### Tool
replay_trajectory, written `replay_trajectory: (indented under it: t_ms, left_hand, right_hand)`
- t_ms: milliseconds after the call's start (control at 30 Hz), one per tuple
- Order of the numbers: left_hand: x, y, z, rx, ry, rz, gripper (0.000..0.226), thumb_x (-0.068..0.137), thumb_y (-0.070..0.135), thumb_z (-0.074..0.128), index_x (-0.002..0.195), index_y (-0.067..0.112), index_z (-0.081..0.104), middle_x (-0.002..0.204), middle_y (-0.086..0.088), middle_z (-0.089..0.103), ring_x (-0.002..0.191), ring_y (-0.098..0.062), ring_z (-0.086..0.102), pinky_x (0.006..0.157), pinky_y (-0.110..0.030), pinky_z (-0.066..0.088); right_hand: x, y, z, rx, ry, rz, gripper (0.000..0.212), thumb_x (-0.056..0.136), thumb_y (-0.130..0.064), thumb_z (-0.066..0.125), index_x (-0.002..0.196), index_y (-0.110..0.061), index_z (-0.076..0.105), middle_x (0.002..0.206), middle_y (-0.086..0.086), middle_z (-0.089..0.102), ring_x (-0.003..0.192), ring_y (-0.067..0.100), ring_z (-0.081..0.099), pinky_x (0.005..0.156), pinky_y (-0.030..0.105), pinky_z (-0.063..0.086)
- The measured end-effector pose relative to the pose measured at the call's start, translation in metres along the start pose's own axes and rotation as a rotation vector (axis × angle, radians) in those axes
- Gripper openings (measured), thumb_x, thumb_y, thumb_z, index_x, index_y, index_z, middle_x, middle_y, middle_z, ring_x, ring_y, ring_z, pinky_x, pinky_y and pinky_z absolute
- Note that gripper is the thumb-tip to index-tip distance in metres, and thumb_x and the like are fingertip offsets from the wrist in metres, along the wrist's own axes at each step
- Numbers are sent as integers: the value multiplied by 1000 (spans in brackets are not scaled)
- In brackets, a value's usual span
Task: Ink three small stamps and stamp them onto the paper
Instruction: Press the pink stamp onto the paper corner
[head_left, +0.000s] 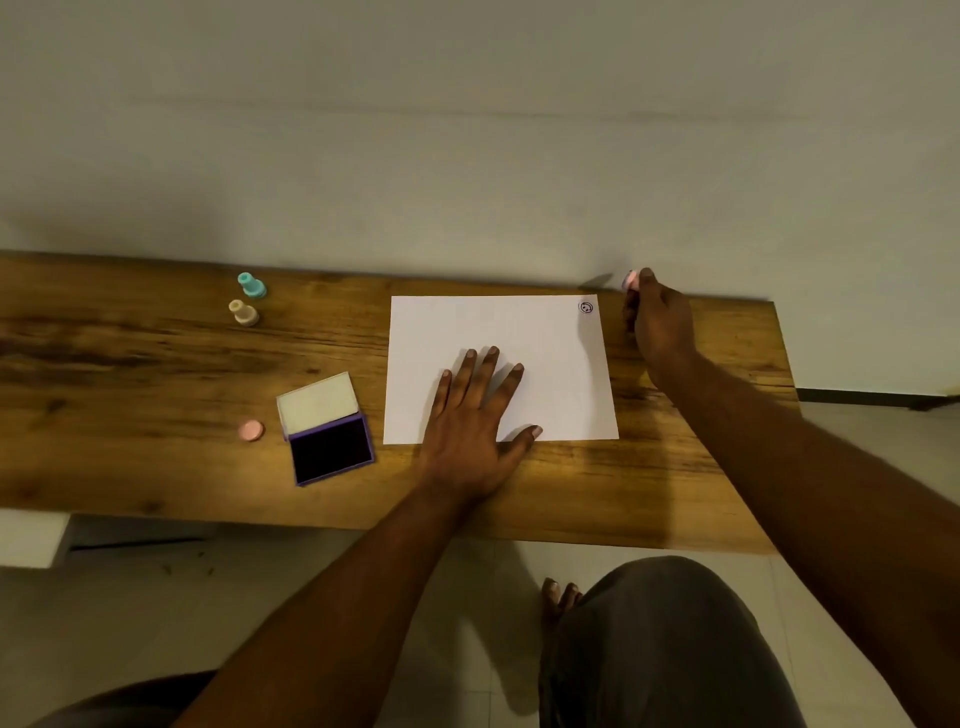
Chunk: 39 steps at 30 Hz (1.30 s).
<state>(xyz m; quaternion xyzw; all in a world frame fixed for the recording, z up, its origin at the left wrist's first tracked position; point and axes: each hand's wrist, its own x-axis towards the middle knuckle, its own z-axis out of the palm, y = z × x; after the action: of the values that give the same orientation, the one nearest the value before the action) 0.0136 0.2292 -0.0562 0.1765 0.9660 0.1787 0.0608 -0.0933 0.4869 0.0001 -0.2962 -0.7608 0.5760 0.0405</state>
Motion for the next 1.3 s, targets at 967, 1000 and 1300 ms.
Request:
replay_trajectory:
  t_ms: [967, 1000, 1300]
  left_hand:
    - [-160, -208, -82, -283, 473, -705, 59, 93, 62, 66, 140, 27, 62, 169, 2, 39, 164, -29, 11, 132, -54, 3]
    - [-160, -209, -83, -283, 473, -714, 57, 93, 61, 68, 139, 29, 63, 169, 3, 38, 164, -29, 11, 132, -53, 3]
    - [-151, -205, -78, -239, 462, -757, 47, 92, 61, 63, 133, 40, 64, 174, 6, 29, 165, -31, 6, 131, -54, -2]
  right_hand:
    - [-251, -49, 276, -729, -778, -895, 33, 91, -44, 70, 117, -25, 75, 107, -7, 76, 94, 11, 68, 82, 31, 57]
    - [-252, -50, 279, -750, -785, -906, 33, 91, -44, 71, 117, -25, 75, 107, -7, 76, 94, 11, 68, 81, 30, 57]
    - [-256, -53, 290, -851, -801, -991, 30, 92, -41, 70, 116, -24, 75, 103, -6, 76, 90, 11, 67, 79, 30, 55]
